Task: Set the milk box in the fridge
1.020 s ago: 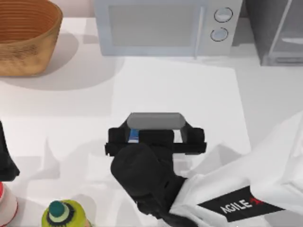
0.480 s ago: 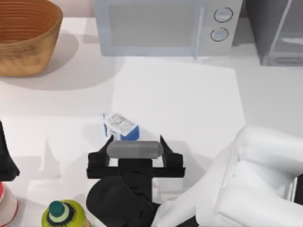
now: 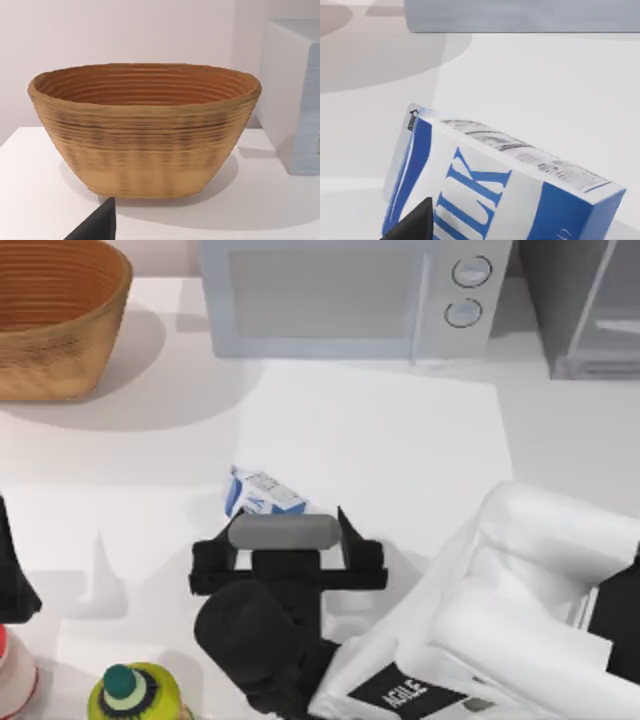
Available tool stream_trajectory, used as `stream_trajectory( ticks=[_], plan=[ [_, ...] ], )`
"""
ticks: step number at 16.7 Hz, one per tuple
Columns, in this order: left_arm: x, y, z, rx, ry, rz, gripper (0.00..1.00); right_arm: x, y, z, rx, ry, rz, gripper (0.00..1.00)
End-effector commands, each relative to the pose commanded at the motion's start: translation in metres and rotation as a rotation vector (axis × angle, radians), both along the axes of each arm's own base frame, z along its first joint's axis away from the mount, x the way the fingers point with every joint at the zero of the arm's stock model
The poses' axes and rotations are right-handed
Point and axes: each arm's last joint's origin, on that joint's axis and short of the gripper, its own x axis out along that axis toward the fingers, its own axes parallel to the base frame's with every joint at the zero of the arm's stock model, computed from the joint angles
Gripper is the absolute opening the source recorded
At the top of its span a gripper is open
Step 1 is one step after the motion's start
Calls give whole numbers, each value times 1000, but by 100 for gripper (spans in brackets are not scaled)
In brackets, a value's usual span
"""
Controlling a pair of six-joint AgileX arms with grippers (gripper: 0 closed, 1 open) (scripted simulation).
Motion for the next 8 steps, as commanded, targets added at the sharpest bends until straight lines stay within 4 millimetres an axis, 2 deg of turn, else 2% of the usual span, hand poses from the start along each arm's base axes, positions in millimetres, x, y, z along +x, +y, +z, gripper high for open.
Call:
stream_trajectory(
  ticks=[3, 7, 8],
  plan=[
    [0, 0, 0, 0, 0, 0, 100, 14, -1, -4, 0, 0, 0, 100],
    [0, 0, 0, 0, 0, 0, 100, 15, -1, -4, 0, 0, 0, 100],
    [0, 0, 0, 0, 0, 0, 100, 15, -1, -4, 0, 0, 0, 92]
  ],
)
